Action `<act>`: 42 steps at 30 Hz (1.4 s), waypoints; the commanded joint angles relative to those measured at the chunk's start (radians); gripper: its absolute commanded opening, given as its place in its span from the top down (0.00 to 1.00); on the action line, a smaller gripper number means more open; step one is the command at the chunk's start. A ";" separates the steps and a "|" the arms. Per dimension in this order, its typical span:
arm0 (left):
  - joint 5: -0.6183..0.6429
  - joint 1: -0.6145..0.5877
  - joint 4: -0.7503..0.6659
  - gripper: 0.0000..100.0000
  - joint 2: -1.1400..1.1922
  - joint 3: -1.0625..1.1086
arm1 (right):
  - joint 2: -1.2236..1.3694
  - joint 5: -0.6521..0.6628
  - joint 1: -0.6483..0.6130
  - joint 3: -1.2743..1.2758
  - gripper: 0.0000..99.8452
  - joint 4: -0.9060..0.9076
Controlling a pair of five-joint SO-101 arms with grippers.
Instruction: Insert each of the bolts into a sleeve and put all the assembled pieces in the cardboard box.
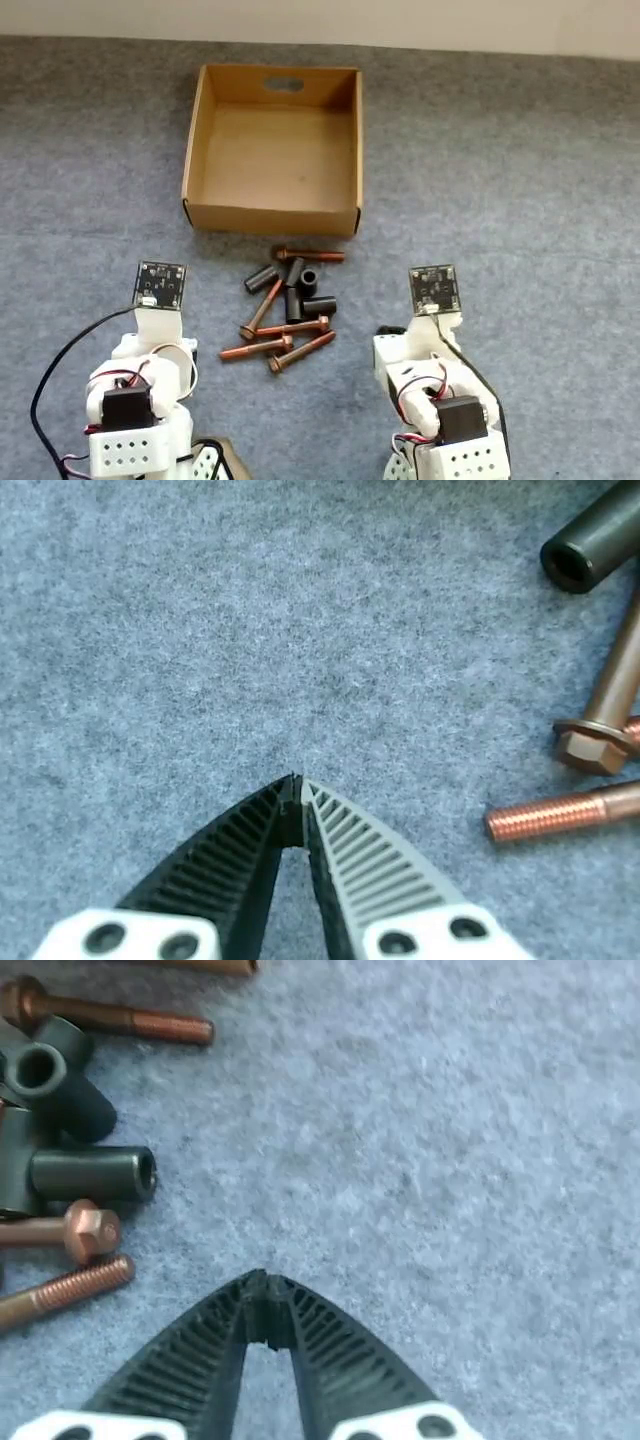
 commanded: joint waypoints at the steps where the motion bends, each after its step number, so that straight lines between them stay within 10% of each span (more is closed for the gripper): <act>1: -0.006 -0.008 0.005 0.99 -0.007 0.015 | -0.007 0.035 -0.033 0.117 0.99 -0.117; 9: -0.006 -0.008 0.005 0.99 -0.007 0.015 | 0.004 0.229 -0.035 -0.214 0.99 -0.148; 42: -0.006 -0.008 0.005 0.99 -0.007 0.015 | 1.179 0.084 -0.357 -0.725 0.89 -0.343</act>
